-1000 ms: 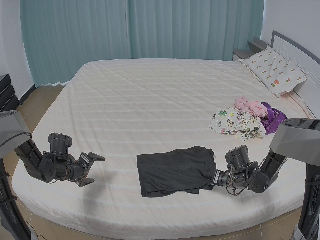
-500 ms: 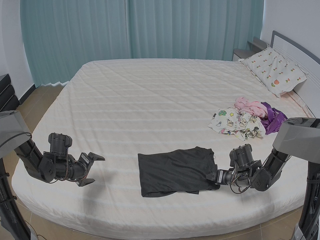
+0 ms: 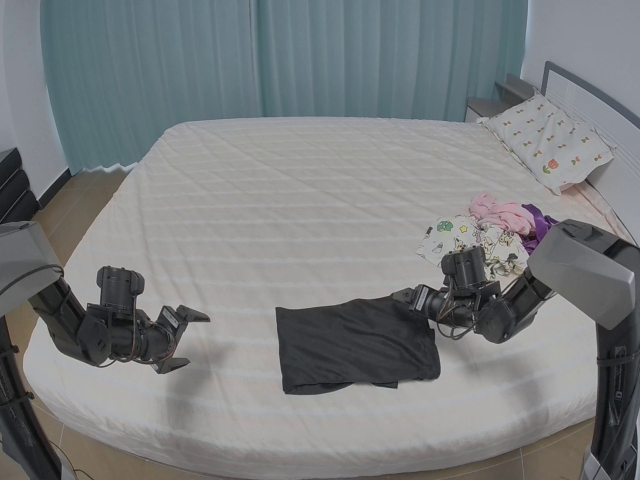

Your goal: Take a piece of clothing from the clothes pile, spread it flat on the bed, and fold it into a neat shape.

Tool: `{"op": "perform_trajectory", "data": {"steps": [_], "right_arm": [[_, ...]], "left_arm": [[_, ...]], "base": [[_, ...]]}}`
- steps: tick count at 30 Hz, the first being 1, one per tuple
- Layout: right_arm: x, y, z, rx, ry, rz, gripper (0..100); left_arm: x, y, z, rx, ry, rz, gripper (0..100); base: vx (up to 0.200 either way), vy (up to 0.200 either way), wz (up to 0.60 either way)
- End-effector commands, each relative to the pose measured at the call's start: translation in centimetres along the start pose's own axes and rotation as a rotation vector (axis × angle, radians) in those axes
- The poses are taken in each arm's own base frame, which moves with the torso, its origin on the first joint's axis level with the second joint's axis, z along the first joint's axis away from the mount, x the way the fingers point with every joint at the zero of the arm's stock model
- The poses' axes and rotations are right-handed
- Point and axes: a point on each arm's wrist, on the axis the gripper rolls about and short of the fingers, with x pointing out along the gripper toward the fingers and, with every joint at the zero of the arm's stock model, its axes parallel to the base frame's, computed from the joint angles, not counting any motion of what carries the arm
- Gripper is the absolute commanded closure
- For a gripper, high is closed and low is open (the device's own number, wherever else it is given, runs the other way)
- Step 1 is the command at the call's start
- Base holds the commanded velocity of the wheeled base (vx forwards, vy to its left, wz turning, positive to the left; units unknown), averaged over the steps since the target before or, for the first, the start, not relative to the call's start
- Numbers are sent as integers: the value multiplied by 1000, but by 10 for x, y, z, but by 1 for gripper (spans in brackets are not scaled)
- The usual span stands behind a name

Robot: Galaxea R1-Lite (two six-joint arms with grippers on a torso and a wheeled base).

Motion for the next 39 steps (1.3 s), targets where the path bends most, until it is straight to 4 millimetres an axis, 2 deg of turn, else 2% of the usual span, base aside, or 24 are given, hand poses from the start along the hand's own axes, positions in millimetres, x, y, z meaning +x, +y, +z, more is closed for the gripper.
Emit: {"op": "perform_trajectory", "data": {"steps": [1, 2, 3, 5, 7, 11, 12, 23, 39], "right_arm": [[47, -5, -5, 24, 11, -15, 0], [48, -6, -5, 25, 11, -17, 0], [58, -8, -4, 27, 17, -26, 0], [62, -8, -3, 30, 19, -27, 0], [76, -3, -1, 49, 14, -21, 0], [84, 1, 3, 80, 12, -18, 0], [84, 1, 3, 86, 15, -21, 100], [82, 0, 14, 199, -12, -28, 100], [76, -18, 29, 239, -29, -66, 100]], "left_arm": [[0, 1, -1, 1, -1, -1, 0], [0, 1, -1, 1, -2, -3, 0], [0, 1, -1, 5, -5, -10, 0], [1, 1, -1, 7, -5, -12, 0], [2, 2, -1, 21, -8, -13, 0], [2, 2, -2, 21, -6, -11, 0], [2, 2, -2, 21, -6, -11, 0], [2, 2, -3, 22, -5, -11, 0], [2, 2, -4, 24, -5, -8, 0]], "base": [[0, 0, 0], [0, 0, 0], [0, 0, 0], [0, 0, 0], [0, 0, 0], [0, 0, 0], [0, 0, 0], [0, 0, 0], [0, 0, 0]]}}
